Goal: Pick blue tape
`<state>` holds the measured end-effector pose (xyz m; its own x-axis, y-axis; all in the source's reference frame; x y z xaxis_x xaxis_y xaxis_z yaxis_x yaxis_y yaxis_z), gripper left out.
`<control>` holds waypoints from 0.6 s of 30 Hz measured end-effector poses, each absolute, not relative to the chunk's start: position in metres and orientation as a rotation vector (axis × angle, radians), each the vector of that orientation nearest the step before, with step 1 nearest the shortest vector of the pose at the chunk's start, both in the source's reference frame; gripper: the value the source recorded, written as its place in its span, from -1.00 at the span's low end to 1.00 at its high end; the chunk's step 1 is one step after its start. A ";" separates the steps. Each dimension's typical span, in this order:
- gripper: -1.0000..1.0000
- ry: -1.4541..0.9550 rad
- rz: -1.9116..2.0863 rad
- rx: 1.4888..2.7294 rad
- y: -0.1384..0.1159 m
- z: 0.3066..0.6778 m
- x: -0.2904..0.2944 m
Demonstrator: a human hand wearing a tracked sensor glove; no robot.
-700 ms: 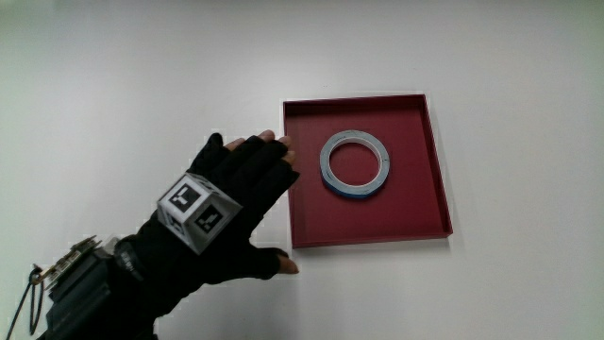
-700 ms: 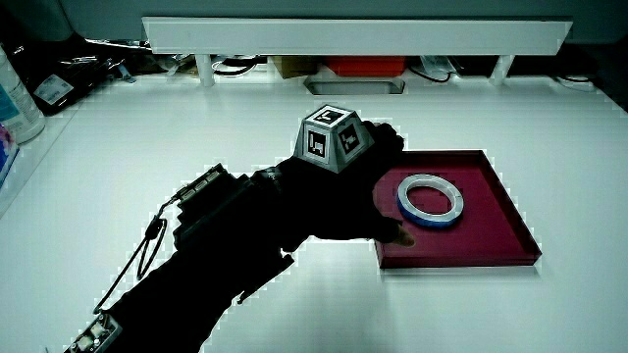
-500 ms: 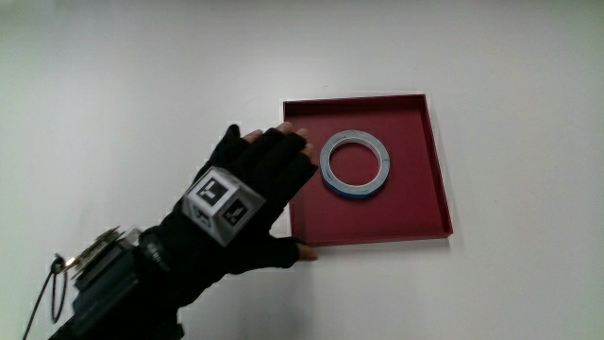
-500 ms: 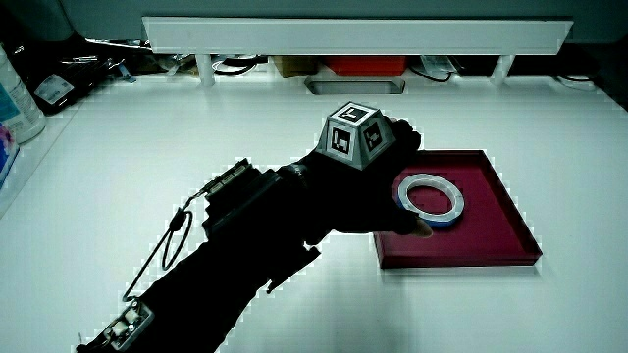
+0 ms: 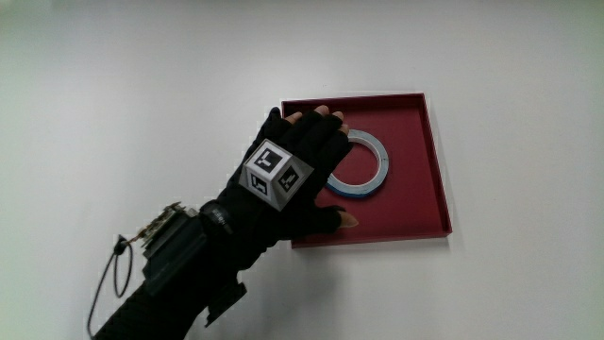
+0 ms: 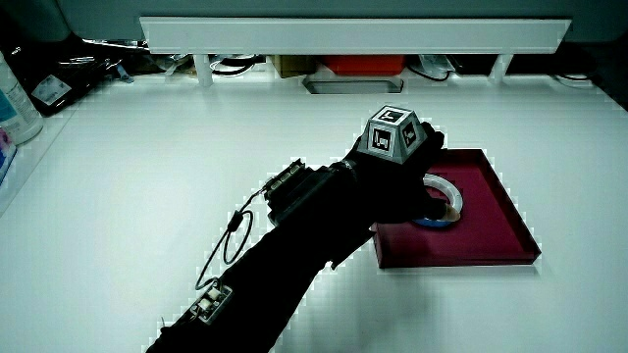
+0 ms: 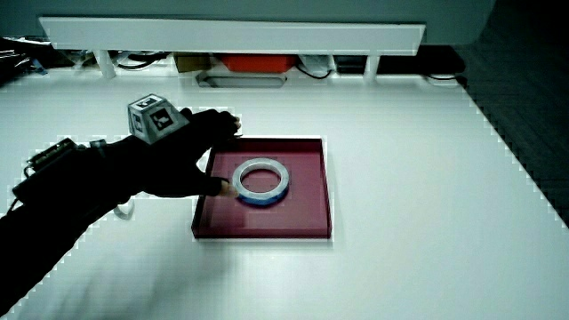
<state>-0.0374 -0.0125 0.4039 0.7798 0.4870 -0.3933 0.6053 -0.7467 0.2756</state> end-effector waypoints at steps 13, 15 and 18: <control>0.00 0.755 -0.348 2.535 -0.023 0.453 -0.015; 0.00 0.748 -0.350 2.524 -0.023 0.462 -0.013; 0.00 0.736 -0.376 2.491 -0.024 0.472 -0.010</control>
